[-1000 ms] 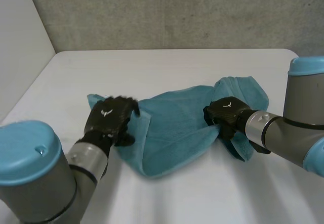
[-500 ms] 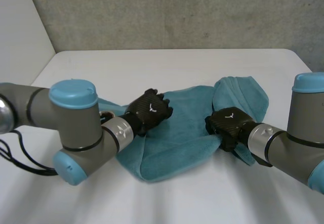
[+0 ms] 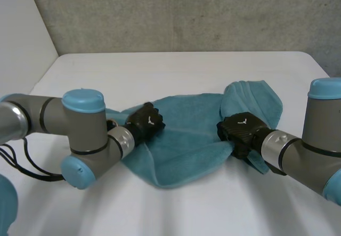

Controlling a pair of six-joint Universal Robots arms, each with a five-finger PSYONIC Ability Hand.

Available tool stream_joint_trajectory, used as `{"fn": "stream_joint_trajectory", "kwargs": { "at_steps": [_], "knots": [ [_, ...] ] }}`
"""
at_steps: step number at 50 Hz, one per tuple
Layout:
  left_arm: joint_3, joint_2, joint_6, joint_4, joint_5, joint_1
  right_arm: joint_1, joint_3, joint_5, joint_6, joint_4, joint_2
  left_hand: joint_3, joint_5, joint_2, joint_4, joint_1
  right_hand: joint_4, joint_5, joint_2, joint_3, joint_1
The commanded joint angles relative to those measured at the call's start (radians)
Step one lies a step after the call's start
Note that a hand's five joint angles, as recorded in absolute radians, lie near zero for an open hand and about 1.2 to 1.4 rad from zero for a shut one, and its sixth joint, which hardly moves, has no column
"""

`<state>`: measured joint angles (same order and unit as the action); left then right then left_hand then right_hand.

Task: Fold the laundry

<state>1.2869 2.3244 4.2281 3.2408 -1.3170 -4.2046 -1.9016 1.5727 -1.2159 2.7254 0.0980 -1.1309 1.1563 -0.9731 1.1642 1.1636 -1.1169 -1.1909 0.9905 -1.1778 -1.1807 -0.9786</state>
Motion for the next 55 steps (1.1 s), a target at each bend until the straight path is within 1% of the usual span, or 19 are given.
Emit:
{"fn": "stream_joint_trajectory", "kwargs": {
  "at_steps": [1, 5, 7, 8, 10, 13, 15, 16, 18, 24, 26, 27, 28, 29, 31, 36, 43, 48, 55],
  "knots": [
    [0.098, -0.181, -0.052, 0.195, -0.085, 0.002, 0.003, -0.025, -0.011, 0.040, 0.006, -0.001, 0.240, -0.249, 0.232, 0.233, -0.279, -0.205, 0.231, -0.218, -0.216, -0.418],
    [0.163, -0.289, -0.134, 0.266, -0.108, -0.003, 0.019, -0.065, -0.033, 0.094, 0.046, -0.010, 0.240, -0.249, 0.232, 0.233, -0.279, -0.205, 0.231, -0.218, -0.216, -0.418],
    [0.236, -0.379, -0.235, 0.304, -0.145, -0.018, 0.032, -0.076, -0.037, 0.094, 0.071, -0.026, 0.240, -0.249, 0.232, 0.233, -0.279, -0.205, 0.231, -0.218, -0.216, -0.418],
    [0.236, -0.379, -0.235, 0.304, -0.145, -0.018, 0.042, -0.086, -0.040, 0.091, 0.100, -0.048, 0.240, -0.249, 0.232, 0.233, -0.279, -0.205, 0.231, -0.218, -0.216, -0.418],
    [0.313, -0.472, -0.347, 0.313, -0.163, -0.046, 0.052, -0.098, -0.040, 0.089, 0.124, -0.068, 0.240, -0.249, 0.232, 0.233, -0.279, -0.205, 0.231, -0.218, -0.216, -0.418],
    [0.348, -0.525, -0.404, 0.309, -0.162, -0.060, 0.065, -0.108, -0.039, 0.086, 0.160, -0.096, 0.240, -0.249, 0.232, 0.233, -0.279, -0.205, 0.231, -0.218, -0.216, -0.418],
    [0.415, -0.601, -0.526, 0.304, -0.157, -0.092, 0.067, -0.111, -0.039, 0.083, 0.166, -0.101, 0.240, -0.249, 0.232, 0.233, -0.279, -0.205, 0.231, -0.218, -0.216, -0.418],
    [0.416, -0.602, -0.527, 0.304, -0.157, -0.092, 0.068, -0.115, -0.039, 0.076, 0.167, -0.104, 0.240, -0.249, 0.232, 0.233, -0.279, -0.205, 0.231, -0.218, -0.216, -0.418],
    [0.463, -0.634, -0.650, 0.292, -0.153, -0.127, 0.070, -0.119, -0.039, 0.065, 0.170, -0.096, 0.240, -0.249, 0.232, 0.233, -0.279, -0.205, 0.231, -0.218, -0.216, -0.418],
    [0.502, -0.637, -0.786, 0.218, -0.128, -0.173, 0.093, -0.112, -0.048, 0.004, 0.187, -0.066, 0.240, -0.249, 0.232, 0.233, -0.279, -0.205, 0.231, -0.218, -0.216, -0.418],
    [0.518, -0.629, -0.835, 0.166, -0.081, -0.195, 0.087, -0.111, -0.051, 0.004, 0.189, -0.056, 0.240, -0.249, 0.232, 0.233, -0.279, -0.205, 0.231, -0.218, -0.216, -0.418],
    [0.519, -0.629, -0.835, 0.166, -0.080, -0.195, 0.085, -0.106, -0.053, 0.005, 0.187, -0.050, 0.240, -0.249, 0.232, 0.233, -0.279, -0.205, 0.231, -0.218, -0.216, -0.418],
    [0.526, -0.623, -0.846, 0.149, -0.053, -0.201, 0.085, -0.106, -0.053, 0.005, 0.187, -0.050, 0.025, -0.034, 0.017, 0.018, -0.065, -0.205, 0.231, -0.218, -0.216, -0.418],
    [0.532, -0.617, -0.846, 0.140, -0.032, -0.204, 0.085, -0.103, -0.051, 0.008, 0.187, -0.047, -0.288, 0.279, -0.296, -0.295, 0.248, -0.205, 0.231, -0.218, -0.216, -0.418],
    [0.540, -0.602, -0.846, 0.140, -0.019, -0.212, 0.085, -0.103, -0.051, 0.011, 0.187, -0.047, -0.372, 0.364, -0.380, -0.380, 0.333, -0.205, 0.231, -0.218, -0.216, -0.418],
    [0.554, -0.544, -0.846, 0.140, -0.008, -0.216, 0.088, -0.100, -0.040, 0.040, 0.187, -0.046, -0.394, 0.385, -0.402, -0.401, 0.354, -0.205, 0.231, -0.218, -0.216, -0.418],
    [0.588, -0.557, -0.841, 0.143, 0.012, -0.193, 0.082, -0.094, -0.033, 0.070, 0.181, -0.021, -0.388, 0.379, -0.396, -0.395, 0.349, -0.205, 0.231, -0.218, -0.216, -0.418],
    [0.646, -0.638, -0.821, 0.171, 0.103, -0.169, 0.088, -0.094, -0.031, 0.066, 0.181, -0.018, -0.382, 0.373, -0.390, -0.389, 0.343, -0.205, 0.231, -0.218, -0.216, -0.418],
    [0.666, -0.626, -0.749, 0.206, 0.093, -0.161, 0.092, -0.085, -0.031, 0.065, 0.180, -0.018, -0.326, 0.318, -0.334, -0.334, 0.287, -0.205, 0.231, -0.218, -0.216, -0.418]
  ]
}}
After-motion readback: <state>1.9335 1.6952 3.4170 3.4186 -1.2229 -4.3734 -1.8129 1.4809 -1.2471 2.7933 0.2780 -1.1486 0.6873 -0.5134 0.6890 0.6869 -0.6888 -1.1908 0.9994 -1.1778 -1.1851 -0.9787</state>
